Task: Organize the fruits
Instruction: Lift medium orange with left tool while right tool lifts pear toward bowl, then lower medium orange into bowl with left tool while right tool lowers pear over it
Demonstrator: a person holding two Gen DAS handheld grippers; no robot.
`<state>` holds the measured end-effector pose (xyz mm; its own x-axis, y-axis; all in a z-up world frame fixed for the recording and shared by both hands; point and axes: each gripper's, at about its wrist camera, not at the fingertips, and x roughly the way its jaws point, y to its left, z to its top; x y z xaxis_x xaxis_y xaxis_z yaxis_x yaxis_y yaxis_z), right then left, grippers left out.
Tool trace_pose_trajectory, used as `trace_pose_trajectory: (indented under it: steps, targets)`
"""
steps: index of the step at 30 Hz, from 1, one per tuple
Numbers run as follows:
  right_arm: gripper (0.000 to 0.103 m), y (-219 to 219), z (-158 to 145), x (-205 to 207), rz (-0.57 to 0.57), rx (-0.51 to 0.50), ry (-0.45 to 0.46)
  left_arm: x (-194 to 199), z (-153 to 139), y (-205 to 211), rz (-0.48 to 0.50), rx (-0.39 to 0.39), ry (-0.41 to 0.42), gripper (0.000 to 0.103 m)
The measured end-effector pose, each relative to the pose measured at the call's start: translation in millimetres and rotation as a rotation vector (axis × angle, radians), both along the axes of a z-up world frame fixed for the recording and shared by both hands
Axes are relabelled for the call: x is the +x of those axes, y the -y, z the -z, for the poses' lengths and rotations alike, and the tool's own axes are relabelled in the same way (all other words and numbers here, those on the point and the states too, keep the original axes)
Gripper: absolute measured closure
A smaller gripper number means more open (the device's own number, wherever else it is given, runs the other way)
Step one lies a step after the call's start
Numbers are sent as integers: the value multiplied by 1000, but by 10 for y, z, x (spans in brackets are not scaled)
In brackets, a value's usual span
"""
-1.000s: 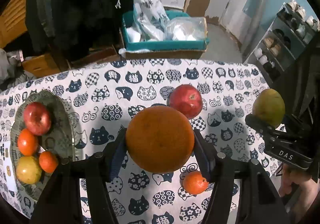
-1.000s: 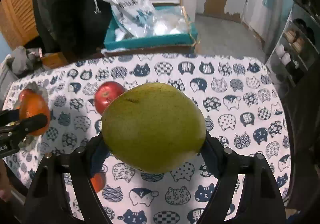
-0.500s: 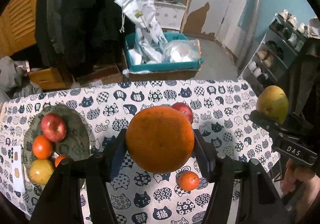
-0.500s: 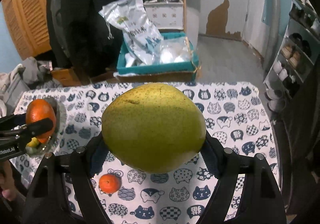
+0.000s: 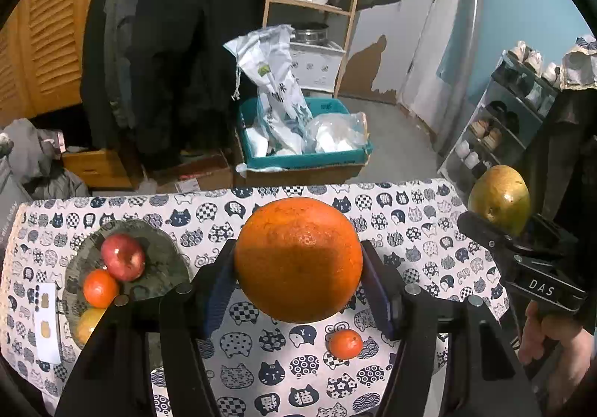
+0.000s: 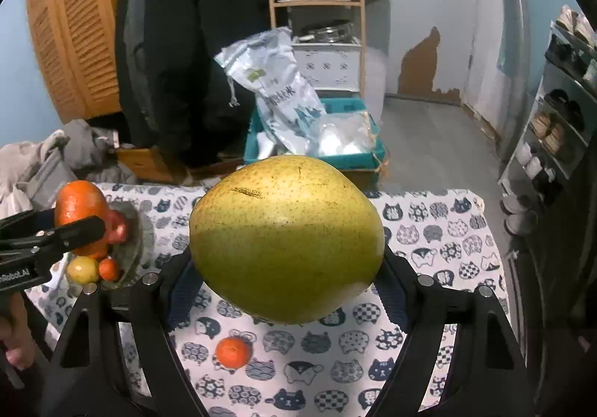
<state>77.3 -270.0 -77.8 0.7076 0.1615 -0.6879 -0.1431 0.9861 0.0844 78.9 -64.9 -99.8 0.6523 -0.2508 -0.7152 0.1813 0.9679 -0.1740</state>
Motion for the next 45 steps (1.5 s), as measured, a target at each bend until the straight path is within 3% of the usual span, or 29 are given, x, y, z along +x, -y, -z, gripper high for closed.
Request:
trace_pose_trajectory:
  steps: [17,45]
  targets:
    - [23,-492,-273,-16,-105,19,57,-171,-200,-399,-73,7,64,39]
    - [23,-1899,-35,392,-310,43,-31,-230,152,-1501,-282,19,-3,39]
